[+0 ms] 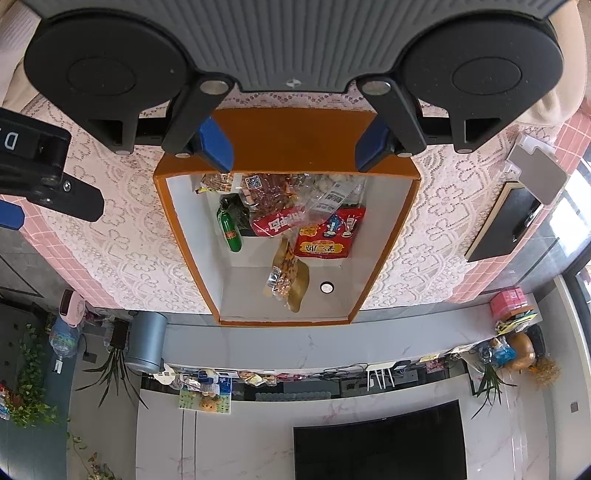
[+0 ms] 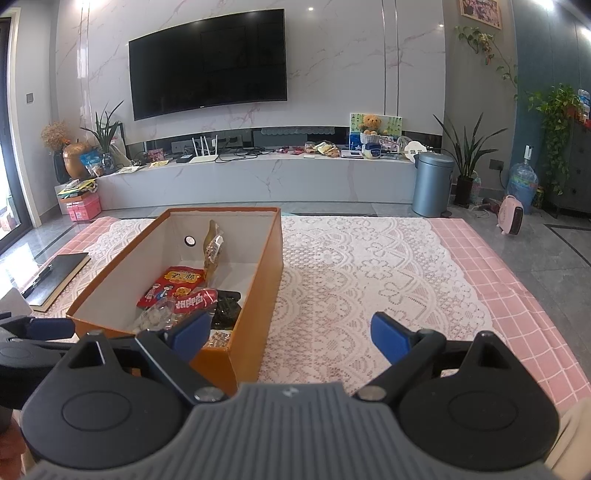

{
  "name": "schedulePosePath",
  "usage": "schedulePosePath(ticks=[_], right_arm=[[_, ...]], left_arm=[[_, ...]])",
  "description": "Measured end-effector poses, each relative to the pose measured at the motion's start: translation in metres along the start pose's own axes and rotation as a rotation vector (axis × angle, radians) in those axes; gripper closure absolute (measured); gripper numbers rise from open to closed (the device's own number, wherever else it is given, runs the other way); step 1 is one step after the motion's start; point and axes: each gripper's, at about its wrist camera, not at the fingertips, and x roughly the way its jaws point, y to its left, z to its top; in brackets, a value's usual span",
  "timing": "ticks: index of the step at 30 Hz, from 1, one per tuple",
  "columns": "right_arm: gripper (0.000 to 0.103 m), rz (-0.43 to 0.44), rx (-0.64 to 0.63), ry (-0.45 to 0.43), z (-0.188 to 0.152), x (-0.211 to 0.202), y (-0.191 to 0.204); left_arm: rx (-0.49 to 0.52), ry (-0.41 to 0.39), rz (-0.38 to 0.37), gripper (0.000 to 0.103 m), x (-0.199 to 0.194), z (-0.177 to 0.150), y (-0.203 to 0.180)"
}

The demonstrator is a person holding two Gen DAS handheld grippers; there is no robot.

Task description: Organize snacks

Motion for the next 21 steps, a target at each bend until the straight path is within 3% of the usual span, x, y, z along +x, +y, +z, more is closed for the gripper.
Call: schedulePosePath(ticks=[21], right_arm=[[0.012, 0.013, 0.004, 0.012, 0.0010, 0.0000, -0.0015]], left_arm=[[0.003, -0.013, 0.002, 0.020, -0.0046, -0.0002, 0.0014]])
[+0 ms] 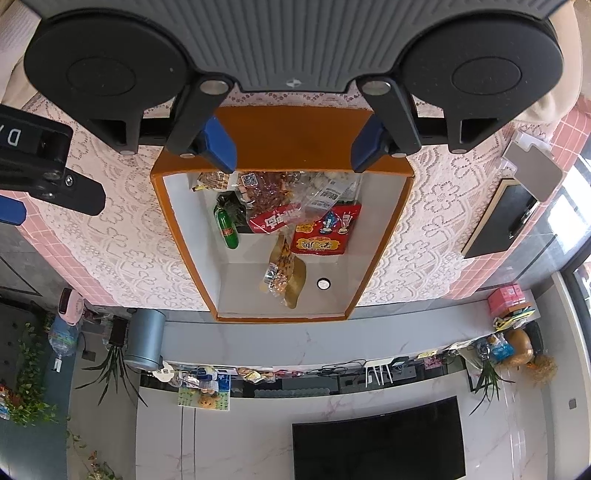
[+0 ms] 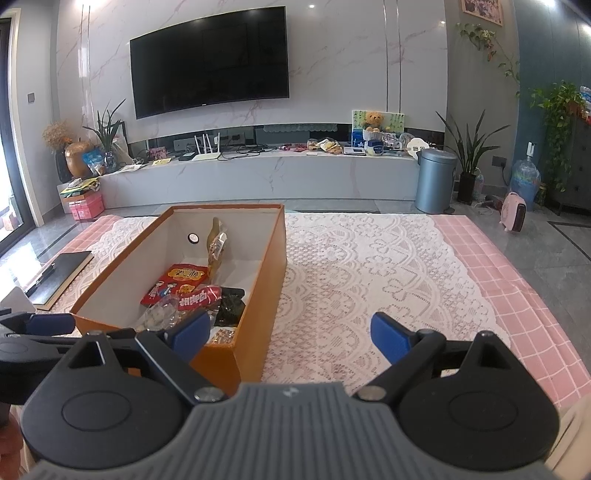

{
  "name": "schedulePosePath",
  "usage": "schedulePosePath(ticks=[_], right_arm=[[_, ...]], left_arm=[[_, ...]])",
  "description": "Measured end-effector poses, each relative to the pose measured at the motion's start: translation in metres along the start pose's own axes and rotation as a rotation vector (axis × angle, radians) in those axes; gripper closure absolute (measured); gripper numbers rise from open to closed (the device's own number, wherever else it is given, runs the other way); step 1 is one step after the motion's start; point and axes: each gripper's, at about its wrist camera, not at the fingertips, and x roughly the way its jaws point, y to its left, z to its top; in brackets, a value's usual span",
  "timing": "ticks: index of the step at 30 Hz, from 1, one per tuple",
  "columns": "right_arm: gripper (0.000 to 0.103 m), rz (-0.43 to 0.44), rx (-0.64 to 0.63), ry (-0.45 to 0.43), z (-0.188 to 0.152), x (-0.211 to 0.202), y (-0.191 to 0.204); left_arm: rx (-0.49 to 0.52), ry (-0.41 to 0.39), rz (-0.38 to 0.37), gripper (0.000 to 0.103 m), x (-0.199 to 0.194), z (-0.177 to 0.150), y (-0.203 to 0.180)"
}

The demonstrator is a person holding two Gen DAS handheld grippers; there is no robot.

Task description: Organize snacks

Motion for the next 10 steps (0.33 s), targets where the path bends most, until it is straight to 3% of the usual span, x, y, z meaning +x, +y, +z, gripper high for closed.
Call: schedulePosePath(ticks=[10], right_arm=[[0.012, 0.001, 0.001, 0.007, 0.0000, 0.0010, -0.0005]], left_arm=[[0.004, -0.008, 0.002, 0.020, -0.0003, 0.0012, -0.0003]])
